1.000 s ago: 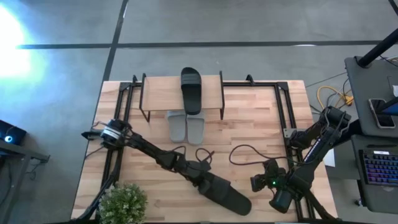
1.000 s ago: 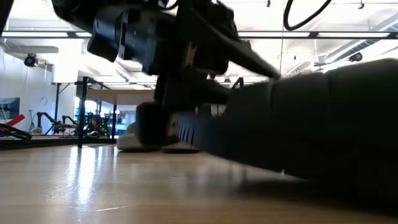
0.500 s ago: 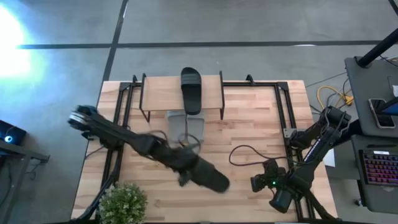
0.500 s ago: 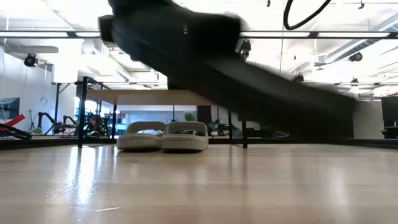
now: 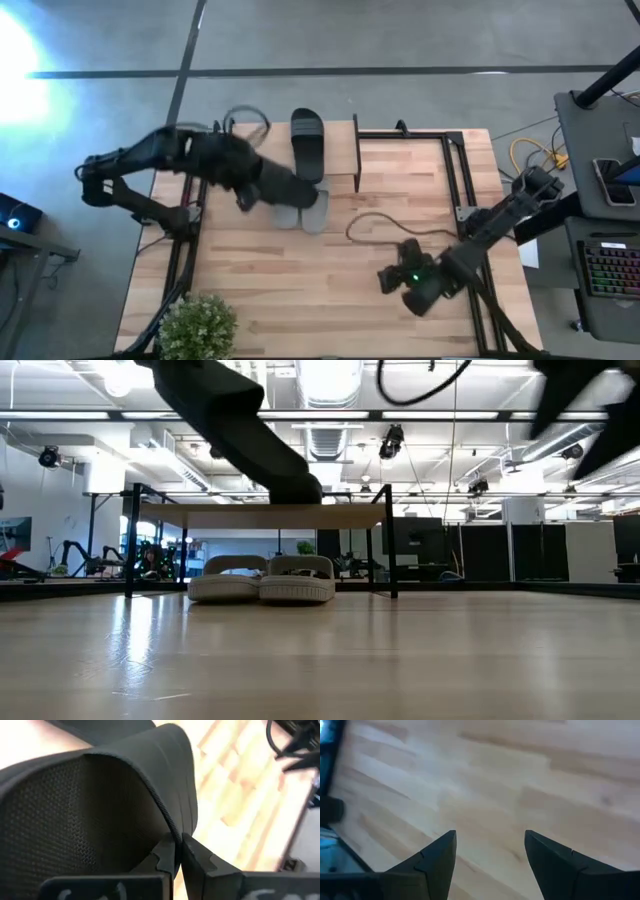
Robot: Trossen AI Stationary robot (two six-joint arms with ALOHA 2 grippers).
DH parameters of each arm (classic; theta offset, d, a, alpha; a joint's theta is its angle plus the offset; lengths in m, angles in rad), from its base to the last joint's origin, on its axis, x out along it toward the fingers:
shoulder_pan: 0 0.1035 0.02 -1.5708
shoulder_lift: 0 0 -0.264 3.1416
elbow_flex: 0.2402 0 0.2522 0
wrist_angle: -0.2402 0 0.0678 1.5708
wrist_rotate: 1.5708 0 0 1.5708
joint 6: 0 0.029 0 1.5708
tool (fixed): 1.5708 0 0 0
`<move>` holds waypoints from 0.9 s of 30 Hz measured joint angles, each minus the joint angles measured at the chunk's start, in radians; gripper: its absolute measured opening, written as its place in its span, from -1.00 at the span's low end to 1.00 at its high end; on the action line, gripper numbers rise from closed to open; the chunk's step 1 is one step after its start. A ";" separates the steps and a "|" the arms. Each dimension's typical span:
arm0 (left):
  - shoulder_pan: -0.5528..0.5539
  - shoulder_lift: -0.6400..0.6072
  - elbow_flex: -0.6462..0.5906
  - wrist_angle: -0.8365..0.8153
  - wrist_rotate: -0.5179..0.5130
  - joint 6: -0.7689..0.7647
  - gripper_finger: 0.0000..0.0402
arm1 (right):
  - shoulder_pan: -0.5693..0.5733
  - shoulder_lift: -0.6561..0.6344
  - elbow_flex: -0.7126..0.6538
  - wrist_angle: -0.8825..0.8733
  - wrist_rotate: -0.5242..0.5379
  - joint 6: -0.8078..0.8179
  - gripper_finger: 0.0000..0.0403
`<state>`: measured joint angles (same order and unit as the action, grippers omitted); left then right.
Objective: Pick and place slides into the shelf
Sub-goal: Put the black slide on the shelf
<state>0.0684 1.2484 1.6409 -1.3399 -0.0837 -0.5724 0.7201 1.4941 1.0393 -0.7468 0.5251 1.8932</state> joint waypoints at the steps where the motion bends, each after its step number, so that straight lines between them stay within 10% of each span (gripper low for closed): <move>1: 0.046 0.003 0.007 -0.006 0.019 0.036 -1.00 | -0.026 -0.003 0.000 0.024 0.000 -0.037 0.12; 14: 0.447 0.100 0.220 -0.238 0.223 0.393 -1.00 | -0.205 -0.036 0.001 0.302 -0.008 -0.327 0.12; 27: 0.235 0.093 0.049 -0.228 0.571 0.359 -1.00 | -0.230 -0.049 0.000 0.203 -0.061 -0.325 0.12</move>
<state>0.3032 1.3411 1.6897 -1.5676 0.4872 -0.2138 0.4900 1.4452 1.0397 -0.5441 0.4645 1.5679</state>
